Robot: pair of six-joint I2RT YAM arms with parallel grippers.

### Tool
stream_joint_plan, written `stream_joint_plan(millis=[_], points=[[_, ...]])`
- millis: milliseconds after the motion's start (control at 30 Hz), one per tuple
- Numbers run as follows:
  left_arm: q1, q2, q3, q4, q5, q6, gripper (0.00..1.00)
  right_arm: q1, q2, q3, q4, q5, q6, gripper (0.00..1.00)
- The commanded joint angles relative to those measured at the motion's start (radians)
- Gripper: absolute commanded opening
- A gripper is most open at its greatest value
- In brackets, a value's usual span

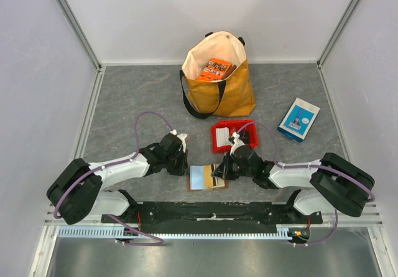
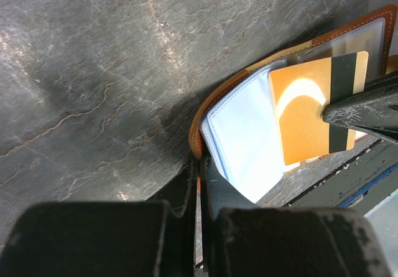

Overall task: Put the credit cards into the card holder
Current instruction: Insert the credit card into the card holder.

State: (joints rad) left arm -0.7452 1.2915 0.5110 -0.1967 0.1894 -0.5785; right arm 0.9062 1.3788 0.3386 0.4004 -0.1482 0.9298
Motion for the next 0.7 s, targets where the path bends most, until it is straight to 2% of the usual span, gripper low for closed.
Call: stream_joint_plan(millis=[0, 233, 400, 667], points=[[0.007, 0.006, -0.012, 0.056, -0.002, -0.017, 0.02, 0.016, 0.039, -0.024, -0.009, 0.033, 0.012, 0.0], [0.007, -0.003, -0.042, 0.065, -0.013, -0.064, 0.02, 0.036, 0.048, -0.024, -0.009, 0.016, 0.033, 0.0], [0.006, -0.034, -0.084, 0.095, -0.033, -0.135, 0.02, 0.066, 0.016, -0.041, -0.046, 0.071, 0.052, 0.0], [0.006, -0.043, -0.101, 0.118, -0.031, -0.146, 0.02, 0.112, 0.123, -0.012, 0.034, 0.024, 0.076, 0.0]])
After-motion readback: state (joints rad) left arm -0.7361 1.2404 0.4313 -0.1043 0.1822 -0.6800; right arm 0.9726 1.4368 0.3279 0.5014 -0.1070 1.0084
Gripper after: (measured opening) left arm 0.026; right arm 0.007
